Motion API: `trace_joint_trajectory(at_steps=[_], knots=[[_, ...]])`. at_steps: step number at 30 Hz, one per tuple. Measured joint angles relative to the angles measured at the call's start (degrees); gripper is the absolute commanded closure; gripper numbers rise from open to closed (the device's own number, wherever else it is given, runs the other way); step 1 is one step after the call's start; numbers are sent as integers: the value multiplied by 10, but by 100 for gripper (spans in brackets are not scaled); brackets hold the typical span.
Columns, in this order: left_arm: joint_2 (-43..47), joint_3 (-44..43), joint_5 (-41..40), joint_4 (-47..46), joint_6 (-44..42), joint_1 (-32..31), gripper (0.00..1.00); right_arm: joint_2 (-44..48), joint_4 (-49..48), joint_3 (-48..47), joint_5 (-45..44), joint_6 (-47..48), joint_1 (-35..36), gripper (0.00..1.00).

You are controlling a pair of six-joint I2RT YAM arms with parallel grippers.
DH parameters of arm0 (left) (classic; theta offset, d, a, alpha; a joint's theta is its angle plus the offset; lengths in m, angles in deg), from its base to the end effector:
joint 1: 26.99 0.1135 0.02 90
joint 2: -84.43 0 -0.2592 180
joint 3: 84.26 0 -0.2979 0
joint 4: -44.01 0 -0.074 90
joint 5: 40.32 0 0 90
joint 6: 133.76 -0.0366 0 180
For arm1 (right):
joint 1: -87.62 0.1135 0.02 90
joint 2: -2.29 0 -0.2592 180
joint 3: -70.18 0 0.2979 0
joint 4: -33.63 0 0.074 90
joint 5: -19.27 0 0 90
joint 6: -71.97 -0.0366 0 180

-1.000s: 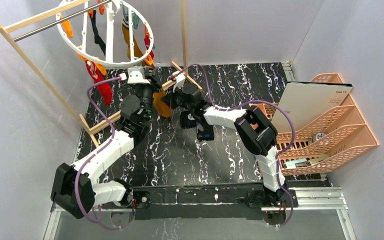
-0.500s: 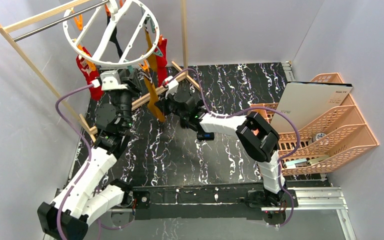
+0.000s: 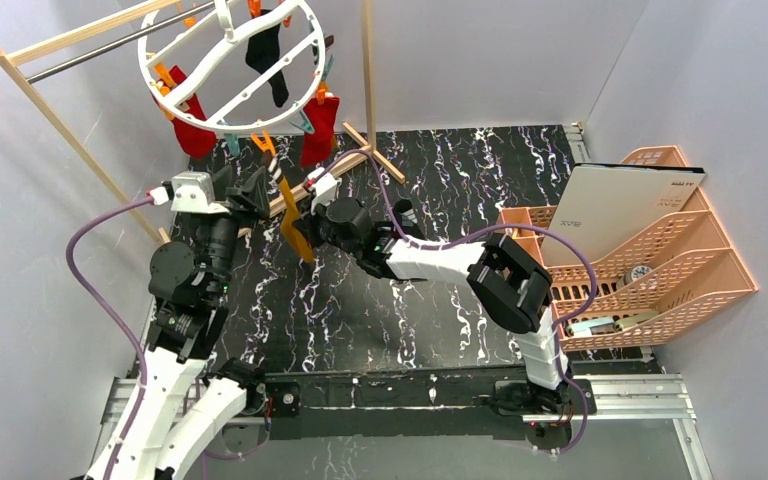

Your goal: Remove the socks clipped to the hanger

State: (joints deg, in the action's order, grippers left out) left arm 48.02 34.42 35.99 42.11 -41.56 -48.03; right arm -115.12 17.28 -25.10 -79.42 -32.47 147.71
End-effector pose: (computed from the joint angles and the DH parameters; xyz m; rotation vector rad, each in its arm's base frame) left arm 0.1705 -0.0563 0.4422 -0.0317 1.1196 -0.2307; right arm 0.2665 0.4522 0.2203 -0.5645 1.6492 0.8467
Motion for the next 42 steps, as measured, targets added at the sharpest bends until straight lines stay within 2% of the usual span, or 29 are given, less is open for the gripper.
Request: trace_joint_trajectory(at_steps=[1,4,10,14,18,24,28,32,36,42], knots=[[7,-2,7,15,0,0,31,0,3,-3,-2,0,2,99],[21,-2,24,52,-1,0,19,0,9,-10,-4,0,3,99],[25,20,41,83,2,0,8,0,13,-10,-6,0,3,99],[-4,21,63,91,4,5,4,0,13,-10,-8,1,3,99],[-60,-22,115,117,10,32,3,0,13,-10,-10,2,3,99],[-161,-149,242,145,43,142,3,0,14,-10,-12,6,3,99],[-187,-192,282,146,65,179,3,0,14,-10,-13,10,3,99],[-192,-184,323,126,106,220,7,0,14,-10,-14,12,3,99],[-185,-122,348,93,153,262,12,0,13,-8,-17,16,3,99],[-185,-52,368,83,198,266,19,3,10,-1,-19,22,3,99]])
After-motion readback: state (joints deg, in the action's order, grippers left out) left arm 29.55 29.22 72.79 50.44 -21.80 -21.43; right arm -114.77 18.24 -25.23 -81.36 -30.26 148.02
